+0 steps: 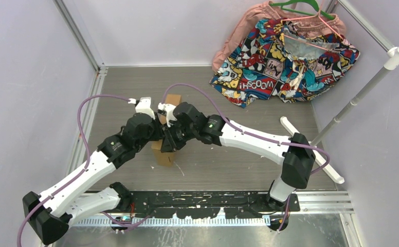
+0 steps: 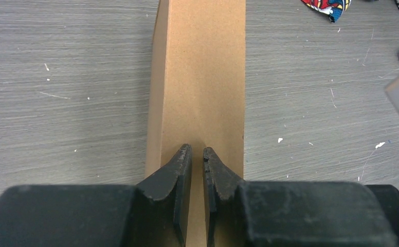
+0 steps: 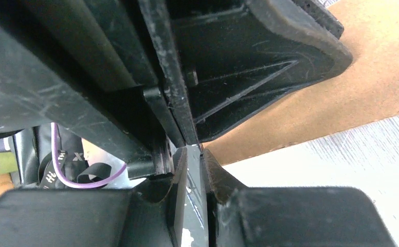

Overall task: Fold the paper box
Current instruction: Close the paper box at the center of the board, then adjust the paper box at the center of the board.

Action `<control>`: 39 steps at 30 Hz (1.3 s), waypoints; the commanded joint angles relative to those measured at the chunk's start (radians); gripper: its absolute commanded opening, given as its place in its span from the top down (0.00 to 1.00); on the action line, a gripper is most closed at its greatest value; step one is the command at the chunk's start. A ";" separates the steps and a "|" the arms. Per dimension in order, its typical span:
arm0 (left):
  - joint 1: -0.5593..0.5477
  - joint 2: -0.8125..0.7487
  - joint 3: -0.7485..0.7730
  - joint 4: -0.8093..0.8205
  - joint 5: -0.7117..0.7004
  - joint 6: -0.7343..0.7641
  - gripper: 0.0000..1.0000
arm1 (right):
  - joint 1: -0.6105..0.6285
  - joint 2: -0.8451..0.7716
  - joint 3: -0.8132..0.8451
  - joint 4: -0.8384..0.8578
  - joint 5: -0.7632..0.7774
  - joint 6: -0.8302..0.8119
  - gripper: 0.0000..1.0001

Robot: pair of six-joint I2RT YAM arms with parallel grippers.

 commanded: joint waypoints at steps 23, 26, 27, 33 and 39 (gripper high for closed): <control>-0.004 0.151 0.144 -0.149 0.113 0.064 0.84 | -0.290 -0.173 0.000 -0.080 0.209 0.067 0.64; -0.044 0.185 0.171 -0.149 0.090 0.063 0.85 | -0.344 -0.155 0.032 -0.118 0.207 0.071 0.64; -0.058 0.195 0.182 -0.151 0.079 0.062 0.85 | -0.355 -0.148 0.037 -0.138 0.208 0.079 0.65; -0.123 0.251 0.248 -0.156 0.050 0.060 0.85 | -0.377 -0.142 -0.114 -0.078 0.177 0.204 0.67; -0.202 0.325 0.283 -0.136 0.042 0.040 0.85 | -0.401 -0.256 -0.333 -0.021 0.285 0.251 0.67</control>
